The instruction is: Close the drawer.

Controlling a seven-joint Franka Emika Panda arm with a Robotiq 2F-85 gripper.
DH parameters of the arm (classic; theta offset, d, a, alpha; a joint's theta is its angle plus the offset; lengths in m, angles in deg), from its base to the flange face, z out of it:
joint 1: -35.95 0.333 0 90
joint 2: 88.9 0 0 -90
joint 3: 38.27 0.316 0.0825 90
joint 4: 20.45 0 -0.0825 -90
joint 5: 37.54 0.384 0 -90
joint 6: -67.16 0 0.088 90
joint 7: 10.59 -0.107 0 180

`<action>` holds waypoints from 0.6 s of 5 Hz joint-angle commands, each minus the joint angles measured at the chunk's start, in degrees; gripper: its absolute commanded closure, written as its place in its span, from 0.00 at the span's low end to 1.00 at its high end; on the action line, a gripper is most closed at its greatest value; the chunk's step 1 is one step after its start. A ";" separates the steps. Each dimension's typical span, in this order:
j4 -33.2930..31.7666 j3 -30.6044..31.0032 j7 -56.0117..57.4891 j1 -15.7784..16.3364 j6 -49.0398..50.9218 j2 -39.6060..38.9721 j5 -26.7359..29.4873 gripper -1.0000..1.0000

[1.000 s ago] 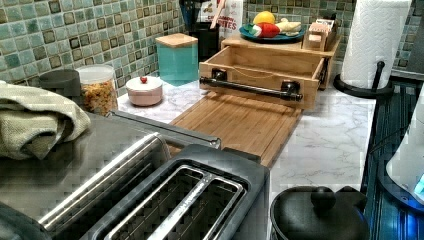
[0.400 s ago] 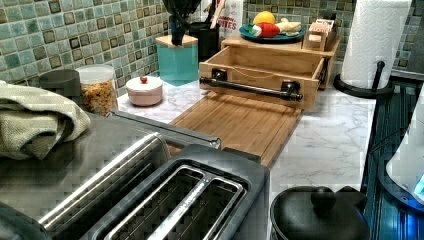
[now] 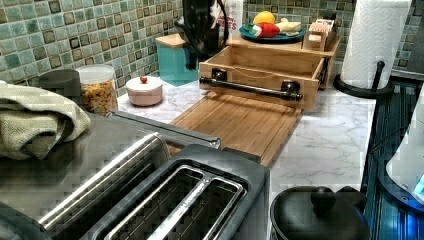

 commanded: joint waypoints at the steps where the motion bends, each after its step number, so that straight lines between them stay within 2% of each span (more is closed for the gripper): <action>1: -5.41 -3.46 14.40 -2.87 -5.08 -1.19 0.01 1.00; 2: -5.99 -2.86 19.42 -4.98 -9.83 -3.79 1.92 1.00; 3: -6.40 -4.86 24.65 -4.63 -13.70 -6.27 5.46 1.00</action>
